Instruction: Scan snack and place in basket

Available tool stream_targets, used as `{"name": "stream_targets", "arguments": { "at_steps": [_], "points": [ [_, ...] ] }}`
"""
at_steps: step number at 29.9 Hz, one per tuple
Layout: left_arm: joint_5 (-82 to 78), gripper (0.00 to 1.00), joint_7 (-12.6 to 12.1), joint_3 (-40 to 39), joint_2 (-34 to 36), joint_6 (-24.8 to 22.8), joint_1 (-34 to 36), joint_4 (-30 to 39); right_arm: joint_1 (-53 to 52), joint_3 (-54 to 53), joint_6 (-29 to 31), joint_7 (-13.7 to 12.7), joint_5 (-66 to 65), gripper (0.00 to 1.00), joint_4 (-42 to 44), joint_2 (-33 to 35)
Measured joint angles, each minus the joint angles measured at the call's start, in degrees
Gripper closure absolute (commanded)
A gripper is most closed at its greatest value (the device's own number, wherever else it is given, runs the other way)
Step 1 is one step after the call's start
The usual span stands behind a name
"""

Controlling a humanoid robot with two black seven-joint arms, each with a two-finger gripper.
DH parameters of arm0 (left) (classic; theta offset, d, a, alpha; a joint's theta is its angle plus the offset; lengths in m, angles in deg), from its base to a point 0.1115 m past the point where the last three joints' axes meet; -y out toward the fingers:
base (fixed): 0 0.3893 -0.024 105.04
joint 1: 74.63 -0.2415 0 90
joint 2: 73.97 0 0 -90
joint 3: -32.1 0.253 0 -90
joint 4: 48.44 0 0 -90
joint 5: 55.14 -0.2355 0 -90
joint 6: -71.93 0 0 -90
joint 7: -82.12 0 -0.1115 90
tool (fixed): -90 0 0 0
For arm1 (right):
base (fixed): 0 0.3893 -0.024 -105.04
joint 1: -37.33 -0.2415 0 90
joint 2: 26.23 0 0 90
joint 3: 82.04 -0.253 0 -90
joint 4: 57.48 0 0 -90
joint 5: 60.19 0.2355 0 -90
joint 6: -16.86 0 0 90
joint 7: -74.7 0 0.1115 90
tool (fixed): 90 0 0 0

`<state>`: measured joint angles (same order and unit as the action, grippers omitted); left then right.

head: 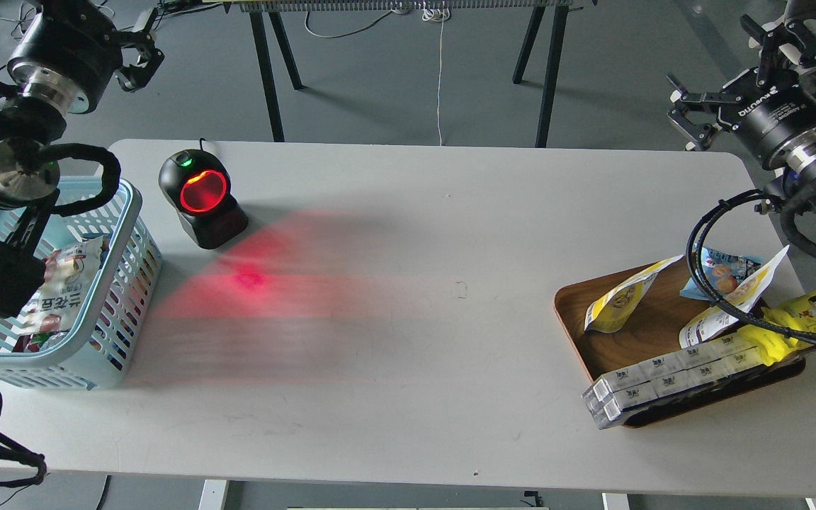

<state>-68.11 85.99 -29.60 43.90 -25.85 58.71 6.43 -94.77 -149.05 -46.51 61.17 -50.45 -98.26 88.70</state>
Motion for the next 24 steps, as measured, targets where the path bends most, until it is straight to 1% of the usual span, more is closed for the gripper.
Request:
{"name": "stream_targets", "arguments": {
  "at_steps": [9, 14, 24],
  "points": [
    [0.12, 0.0, -0.13, 0.65, 0.46, 0.13, -0.07, -1.2, -0.31, -0.02, -0.45, 0.02, -0.06, 0.01, -0.15, -1.78],
    [0.21, 0.0, -0.13, 0.79, 0.19, -0.21, -1.92, -1.01, -0.3, -0.36, -0.56, 0.02, -0.07, 0.01, 0.31, -4.01],
    [0.22, 0.0, 0.33, -0.17, 0.11, -0.47, -5.04, -0.74, 2.14, -0.98, 1.31, -0.6, 0.01, 0.01, 0.14, -3.04]
  ]
}}
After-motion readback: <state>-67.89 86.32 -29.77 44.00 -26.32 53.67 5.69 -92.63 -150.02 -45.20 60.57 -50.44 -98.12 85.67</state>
